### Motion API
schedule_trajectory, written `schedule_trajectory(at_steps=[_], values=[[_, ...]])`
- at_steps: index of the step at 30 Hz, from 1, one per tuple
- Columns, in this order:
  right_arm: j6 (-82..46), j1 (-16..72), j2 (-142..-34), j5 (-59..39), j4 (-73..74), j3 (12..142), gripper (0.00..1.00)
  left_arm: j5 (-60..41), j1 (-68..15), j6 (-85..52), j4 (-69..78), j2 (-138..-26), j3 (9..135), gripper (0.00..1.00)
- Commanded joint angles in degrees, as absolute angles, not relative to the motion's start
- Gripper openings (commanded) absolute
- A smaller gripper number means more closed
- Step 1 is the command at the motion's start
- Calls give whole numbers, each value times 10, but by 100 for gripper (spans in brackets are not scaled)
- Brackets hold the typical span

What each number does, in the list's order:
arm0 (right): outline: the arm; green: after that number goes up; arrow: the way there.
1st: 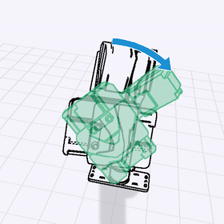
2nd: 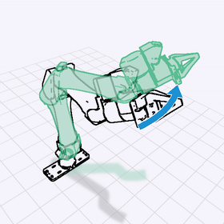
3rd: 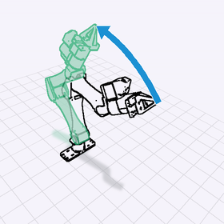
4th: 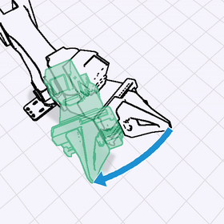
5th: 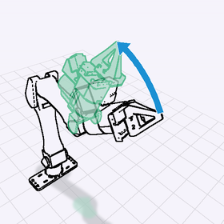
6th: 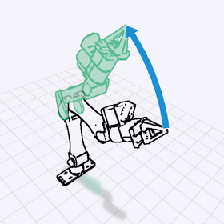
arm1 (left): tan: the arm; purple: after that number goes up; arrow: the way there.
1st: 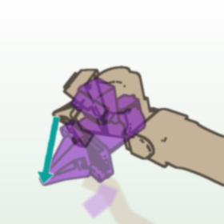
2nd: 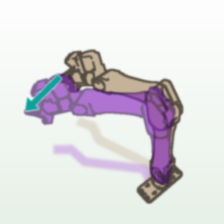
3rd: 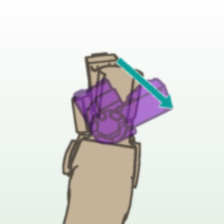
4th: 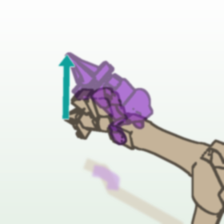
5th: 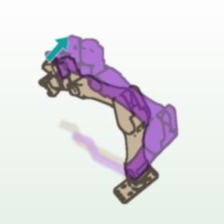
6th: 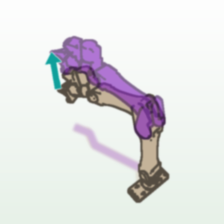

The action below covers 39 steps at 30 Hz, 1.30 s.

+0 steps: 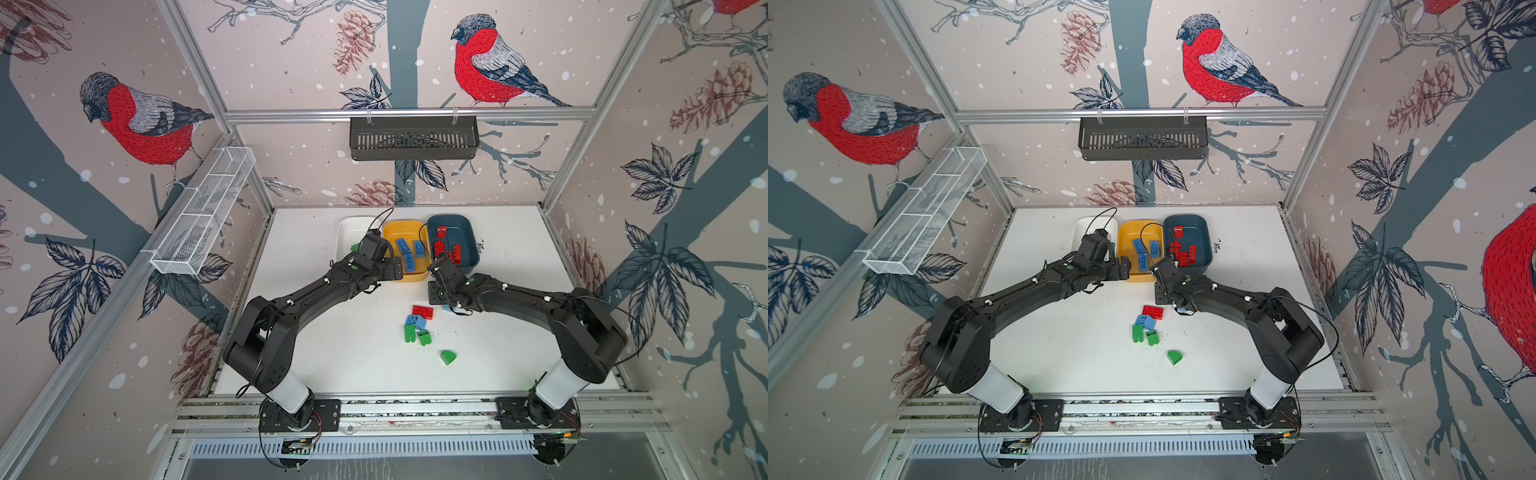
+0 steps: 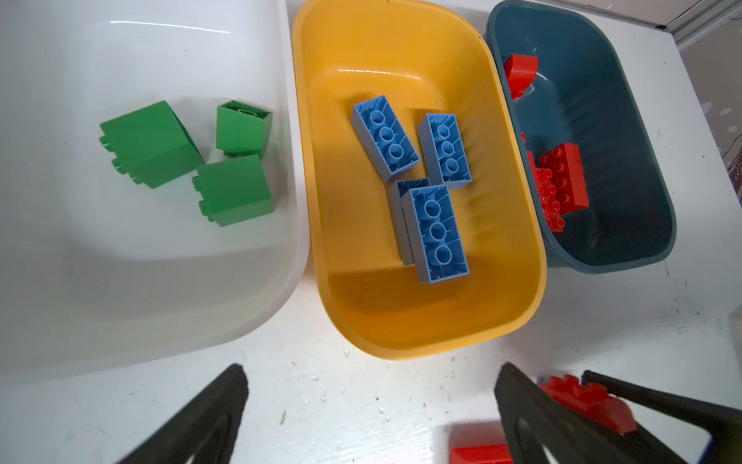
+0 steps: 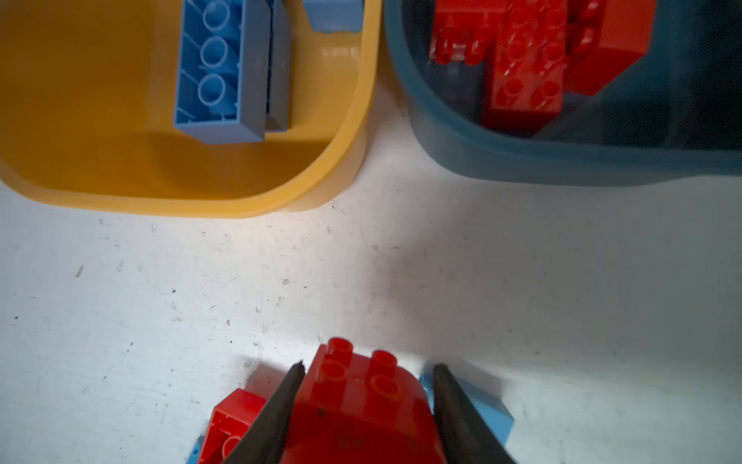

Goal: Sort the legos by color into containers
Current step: 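Drop red brick in teal tub with right while left lowers to pile, then close the left gripper on a green brick while the right rises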

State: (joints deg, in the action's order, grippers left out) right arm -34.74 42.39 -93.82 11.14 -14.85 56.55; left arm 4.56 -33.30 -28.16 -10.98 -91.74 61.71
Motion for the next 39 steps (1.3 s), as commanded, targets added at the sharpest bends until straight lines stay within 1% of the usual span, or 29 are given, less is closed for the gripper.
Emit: schedule_trajectory(at_steps=[1,4,9,15,23,28,32,35,37,39], values=[[-328,402,-912,125,-121,560,43,62,-351,-251,-114,-920,618,97],[-319,369,-899,112,-99,560,43,66,-369,-226,-117,-922,615,97],[-304,323,-910,110,-62,578,43,40,-398,-171,-124,-921,607,97],[-288,282,-957,113,-40,626,43,45,-433,-130,-170,-945,621,97],[-258,249,-1041,113,-42,709,45,23,-467,-143,-182,-948,604,97],[-245,240,-1086,121,-53,764,50,-27,-480,-156,-177,-922,565,97],[-249,241,-1084,117,-49,772,55,-46,-489,-175,-182,-902,528,96],[-257,244,-1065,121,-40,759,62,-52,-494,-199,-188,-895,514,94],[-262,245,-1048,122,-30,745,70,-58,-496,-227,-190,-898,506,93],[-268,244,-1033,123,-23,731,74,-78,-496,-247,-182,-904,501,91]])
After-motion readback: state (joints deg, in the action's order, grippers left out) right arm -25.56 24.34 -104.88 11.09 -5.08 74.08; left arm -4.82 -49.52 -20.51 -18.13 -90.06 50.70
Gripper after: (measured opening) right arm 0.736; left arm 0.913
